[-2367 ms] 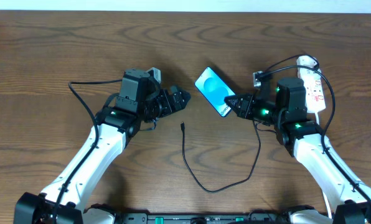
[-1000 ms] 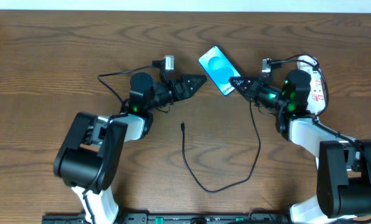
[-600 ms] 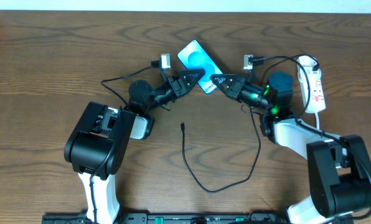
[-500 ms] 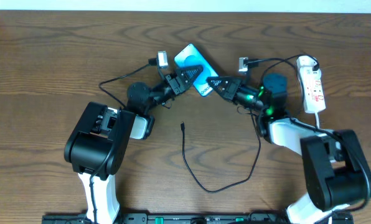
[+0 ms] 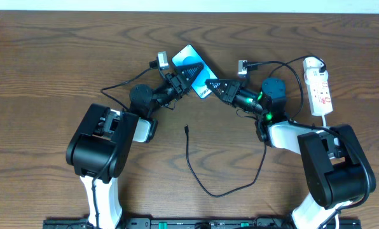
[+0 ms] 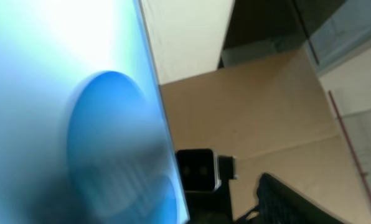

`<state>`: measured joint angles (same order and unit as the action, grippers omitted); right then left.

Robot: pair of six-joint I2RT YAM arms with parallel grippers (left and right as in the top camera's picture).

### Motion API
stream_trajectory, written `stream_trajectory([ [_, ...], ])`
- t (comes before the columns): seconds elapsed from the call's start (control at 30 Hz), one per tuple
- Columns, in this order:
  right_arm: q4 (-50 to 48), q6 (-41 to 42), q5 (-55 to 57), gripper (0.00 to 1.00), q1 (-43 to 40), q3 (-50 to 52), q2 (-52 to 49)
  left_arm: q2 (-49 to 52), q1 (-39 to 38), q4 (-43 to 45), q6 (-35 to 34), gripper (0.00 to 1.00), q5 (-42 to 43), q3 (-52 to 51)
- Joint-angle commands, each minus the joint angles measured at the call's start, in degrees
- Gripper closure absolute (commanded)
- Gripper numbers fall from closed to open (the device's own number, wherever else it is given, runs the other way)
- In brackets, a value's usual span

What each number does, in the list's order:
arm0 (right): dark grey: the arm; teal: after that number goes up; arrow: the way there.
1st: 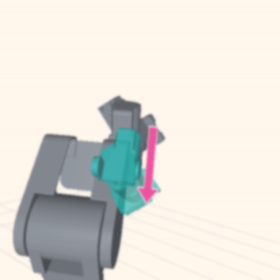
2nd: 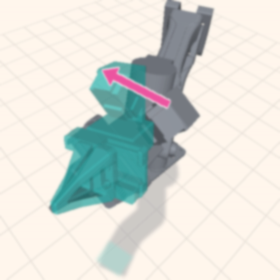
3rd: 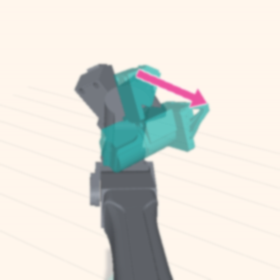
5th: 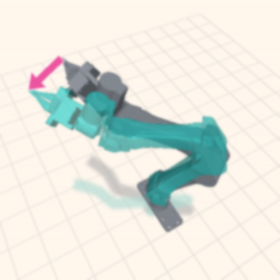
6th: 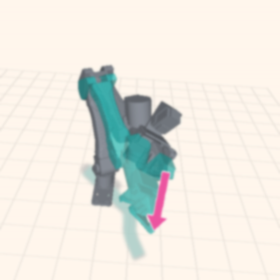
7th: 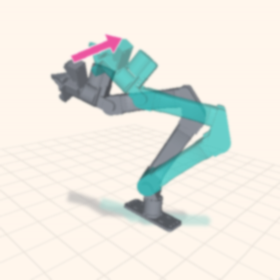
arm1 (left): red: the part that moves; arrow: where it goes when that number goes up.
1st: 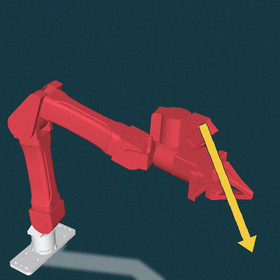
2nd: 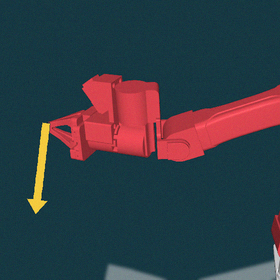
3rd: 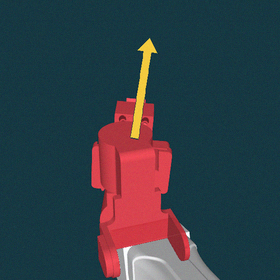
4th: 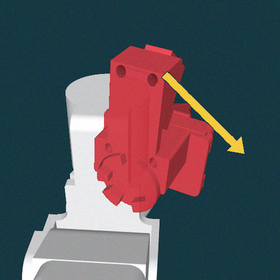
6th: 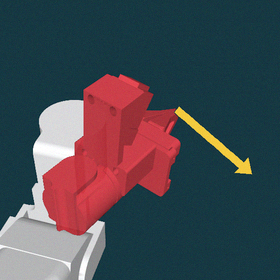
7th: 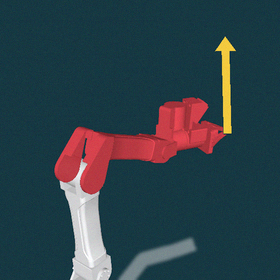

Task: Plug charger to phone and switch on socket

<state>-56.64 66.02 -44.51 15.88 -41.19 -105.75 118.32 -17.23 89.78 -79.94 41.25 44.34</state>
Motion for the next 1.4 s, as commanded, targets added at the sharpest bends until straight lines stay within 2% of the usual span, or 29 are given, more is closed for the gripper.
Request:
stream_trajectory([
  [0.0, 0.3, 0.3, 4.0, 0.99, 0.1, -0.6, -0.7, 0.0, 0.2, 1.2, 0.1, 0.37, -0.2, 0.5],
  [0.1, 0.7, 4.1, 5.8, 0.99, 0.0, -0.6, -0.7, 0.0, 0.2, 1.2, 0.1, 0.47, -1.3, 0.5],
  [0.4, 1.1, 15.3, 6.7, 0.99, -0.1, -0.6, -0.7, 0.0, 0.2, 1.2, 0.1, 0.6, -2.1, 0.5],
  [0.57, 1.2, 15.1, 6.6, 0.99, -0.1, -0.6, -0.7, 0.0, 0.2, 1.2, -0.5, 0.67, -2.3, 0.5],
  [0.93, 3.3, 15.1, 5.2, 0.99, 0.0, -0.6, -0.7, 0.0, 0.2, 1.2, -2.5, 0.92, -3.0, 0.5],
  [1.03, 3.3, 12.5, 4.7, 0.99, 0.0, -0.6, -0.7, 0.0, 0.2, 0.9, -3.5, 0.92, -3.0, 0.5],
  [1.1, 3.3, 9.5, 3.8, 0.88, 0.0, -0.6, -0.7, 0.0, 0.2, 0.7, -4.9, 0.92, -3.1, 0.5],
  [1.13, 3.3, 8.0, 3.4, 0.75, 0.0, -0.6, -0.7, 0.0, 0.2, 0.7, -5.2, 0.92, -3.2, 0.5],
  [1.17, 3.3, 5.5, 2.5, 0.44, -0.1, -0.6, -0.7, 0.0, 0.2, 0.7, -5.8, 0.92, -3.2, 0.5],
  [1.27, 3.3, 1.4, 0.8, 0.1, -1.0, -0.6, -0.7, 0.0, 0.2, 0.3, -8.1, 0.93, -3.2, 0.5],
  [1.3, 3.3, -0.7, 0.1, 0.03, -1.7, -0.6, -0.6, 0.0, 0.2, 0.3, -8.7, 0.93, -3.2, 0.5],
  [1.37, 3.4, -3.8, -2.0, 0.01, -3.2, -0.6, -0.6, 0.0, 0.5, 0.3, -10.7, 0.92, -3.0, 0.5],
])
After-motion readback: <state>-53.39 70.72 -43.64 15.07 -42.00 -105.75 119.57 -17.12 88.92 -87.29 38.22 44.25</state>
